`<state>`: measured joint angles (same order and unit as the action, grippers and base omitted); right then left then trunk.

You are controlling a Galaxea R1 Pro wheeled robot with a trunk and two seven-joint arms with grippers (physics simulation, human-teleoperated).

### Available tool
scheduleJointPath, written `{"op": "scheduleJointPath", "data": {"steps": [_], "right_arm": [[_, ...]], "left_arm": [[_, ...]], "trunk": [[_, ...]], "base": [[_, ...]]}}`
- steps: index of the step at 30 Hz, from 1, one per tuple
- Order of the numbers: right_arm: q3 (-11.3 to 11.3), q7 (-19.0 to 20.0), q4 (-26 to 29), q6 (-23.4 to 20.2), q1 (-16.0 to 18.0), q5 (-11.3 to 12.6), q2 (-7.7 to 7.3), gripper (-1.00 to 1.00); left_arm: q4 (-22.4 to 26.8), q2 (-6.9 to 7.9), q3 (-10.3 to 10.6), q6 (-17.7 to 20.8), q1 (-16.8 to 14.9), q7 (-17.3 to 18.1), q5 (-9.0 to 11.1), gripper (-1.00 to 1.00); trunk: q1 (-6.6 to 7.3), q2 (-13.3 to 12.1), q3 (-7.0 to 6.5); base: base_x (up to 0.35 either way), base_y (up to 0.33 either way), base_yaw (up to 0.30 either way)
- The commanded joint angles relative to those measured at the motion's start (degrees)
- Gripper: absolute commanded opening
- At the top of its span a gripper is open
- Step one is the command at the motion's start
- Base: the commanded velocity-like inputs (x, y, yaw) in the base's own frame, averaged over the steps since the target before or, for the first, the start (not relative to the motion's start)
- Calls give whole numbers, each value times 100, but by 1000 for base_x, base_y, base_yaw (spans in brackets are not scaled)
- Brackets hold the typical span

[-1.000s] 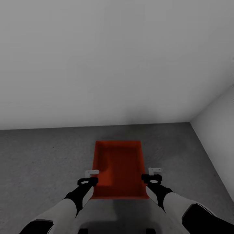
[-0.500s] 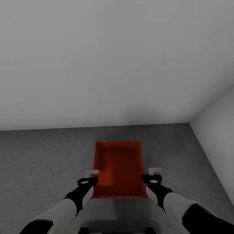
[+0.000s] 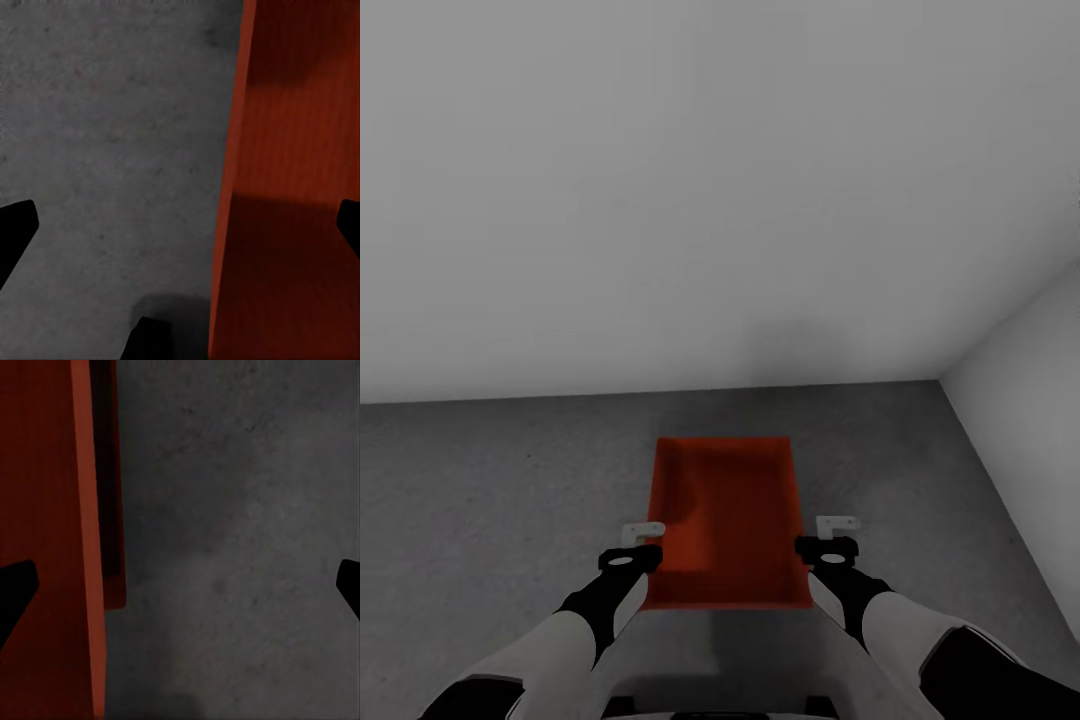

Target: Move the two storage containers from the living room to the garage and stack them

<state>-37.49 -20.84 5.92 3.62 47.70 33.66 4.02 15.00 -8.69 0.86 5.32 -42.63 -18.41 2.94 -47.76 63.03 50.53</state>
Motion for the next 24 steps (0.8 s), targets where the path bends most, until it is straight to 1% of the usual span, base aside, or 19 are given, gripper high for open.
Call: {"op": "scheduleJointPath", "data": {"steps": [1, 24], "right_arm": [[-43, -16, -3, 25, 3, 62, -2, 100], [-47, -16, 0, 6, 3, 62, 1, 100]], "left_arm": [[12, -1, 11, 31, 1, -23, 31, 100], [12, -1, 11, 31, 1, -23, 31, 100]], "trunk": [[22, -39, -15], [527, -962, -428]], "base": [[0, 0, 0], [0, 0, 0]]}}
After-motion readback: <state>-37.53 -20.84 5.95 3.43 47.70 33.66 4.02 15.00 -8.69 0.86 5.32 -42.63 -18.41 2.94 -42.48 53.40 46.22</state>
